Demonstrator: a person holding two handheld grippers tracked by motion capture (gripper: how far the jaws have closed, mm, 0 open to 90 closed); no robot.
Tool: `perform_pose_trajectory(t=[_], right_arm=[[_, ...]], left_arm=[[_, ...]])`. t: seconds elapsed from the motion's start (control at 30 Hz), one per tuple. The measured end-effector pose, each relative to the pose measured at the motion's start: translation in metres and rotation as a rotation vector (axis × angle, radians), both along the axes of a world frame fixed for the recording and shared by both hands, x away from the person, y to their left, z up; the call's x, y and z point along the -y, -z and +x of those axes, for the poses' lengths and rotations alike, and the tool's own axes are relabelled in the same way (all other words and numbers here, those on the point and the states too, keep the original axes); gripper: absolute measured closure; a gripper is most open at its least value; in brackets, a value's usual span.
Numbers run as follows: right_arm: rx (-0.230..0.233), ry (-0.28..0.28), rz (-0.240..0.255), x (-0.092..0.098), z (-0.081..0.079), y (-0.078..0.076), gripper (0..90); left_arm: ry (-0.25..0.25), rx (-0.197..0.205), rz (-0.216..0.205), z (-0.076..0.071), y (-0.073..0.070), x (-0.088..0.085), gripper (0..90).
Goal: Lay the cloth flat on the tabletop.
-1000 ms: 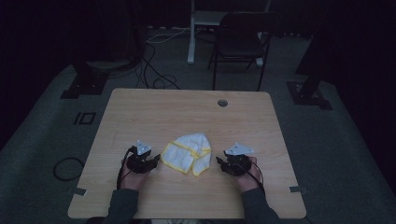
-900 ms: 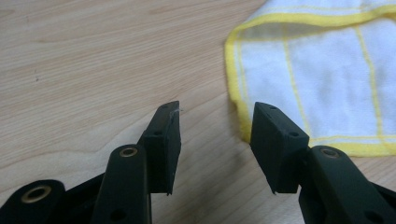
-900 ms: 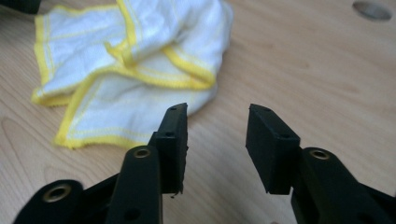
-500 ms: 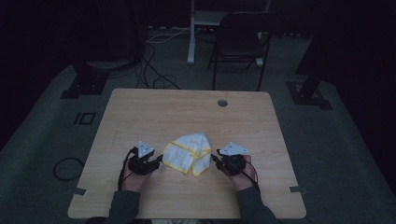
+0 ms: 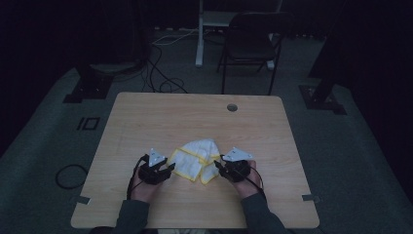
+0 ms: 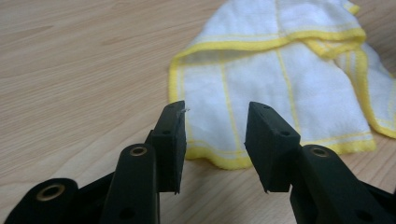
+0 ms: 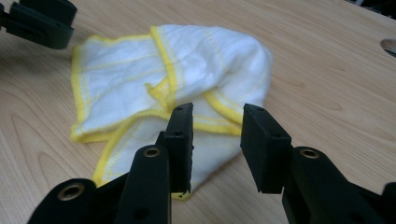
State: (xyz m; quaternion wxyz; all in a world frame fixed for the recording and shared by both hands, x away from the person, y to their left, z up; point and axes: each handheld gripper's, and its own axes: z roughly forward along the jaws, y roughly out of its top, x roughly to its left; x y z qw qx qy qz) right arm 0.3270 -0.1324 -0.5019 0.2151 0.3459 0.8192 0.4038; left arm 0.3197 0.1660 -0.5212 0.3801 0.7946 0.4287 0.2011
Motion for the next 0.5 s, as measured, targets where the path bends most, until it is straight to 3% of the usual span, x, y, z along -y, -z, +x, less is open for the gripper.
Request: perform_pose_trajectory(t=[0.5], right_arm=[[-0.001,-0.03,-0.001,-0.018,0.005,0.004,63.7]], left_arm=[[0.075,-0.029,0.011,-0.005,0.01,0.024,58.4]])
